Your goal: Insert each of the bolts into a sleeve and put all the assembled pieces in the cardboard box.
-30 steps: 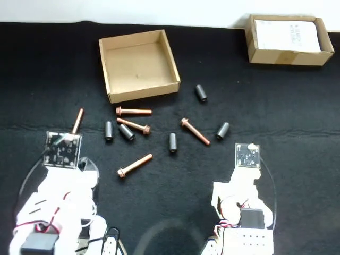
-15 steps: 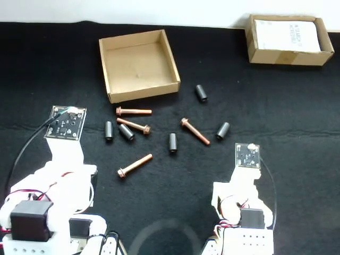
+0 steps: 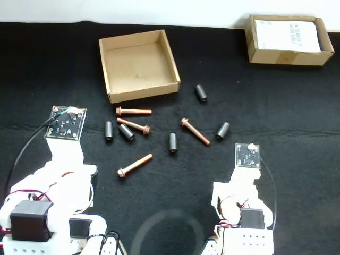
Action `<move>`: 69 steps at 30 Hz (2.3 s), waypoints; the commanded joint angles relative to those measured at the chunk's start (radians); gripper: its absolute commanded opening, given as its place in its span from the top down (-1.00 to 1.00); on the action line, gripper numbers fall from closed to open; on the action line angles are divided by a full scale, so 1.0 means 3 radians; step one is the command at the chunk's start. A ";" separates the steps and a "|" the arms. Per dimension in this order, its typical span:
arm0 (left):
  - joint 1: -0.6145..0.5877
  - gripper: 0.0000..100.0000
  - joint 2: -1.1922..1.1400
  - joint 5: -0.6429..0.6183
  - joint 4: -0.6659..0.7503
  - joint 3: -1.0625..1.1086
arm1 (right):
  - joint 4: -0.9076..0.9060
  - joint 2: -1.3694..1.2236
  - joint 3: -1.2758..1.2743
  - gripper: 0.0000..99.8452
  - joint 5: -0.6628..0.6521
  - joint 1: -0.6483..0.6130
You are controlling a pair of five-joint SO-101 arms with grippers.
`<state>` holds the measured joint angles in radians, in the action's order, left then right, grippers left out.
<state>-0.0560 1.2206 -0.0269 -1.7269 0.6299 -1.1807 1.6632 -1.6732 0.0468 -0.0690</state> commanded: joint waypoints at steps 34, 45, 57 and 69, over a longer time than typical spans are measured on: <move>0.0059 0.95 -0.0028 0.0010 0.0343 0.0340 | 0.0171 -0.0003 0.1578 0.76 -0.0844 0.0284; 0.0008 0.95 -0.0059 0.0010 0.0629 0.0340 | -0.0514 -0.0683 0.2365 0.89 -0.0665 0.0151; -0.0049 0.95 -0.0708 0.0010 0.1258 0.0315 | -0.1803 -0.3158 0.5199 0.73 0.0082 0.0105; -0.0182 0.95 -0.2135 -0.0133 0.2225 0.0345 | -0.1302 -0.4202 0.5439 0.74 0.0501 -0.0013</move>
<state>-0.0852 0.6406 -0.0345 -1.1254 0.7388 -1.6057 0.4941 -0.0806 0.1603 -0.0522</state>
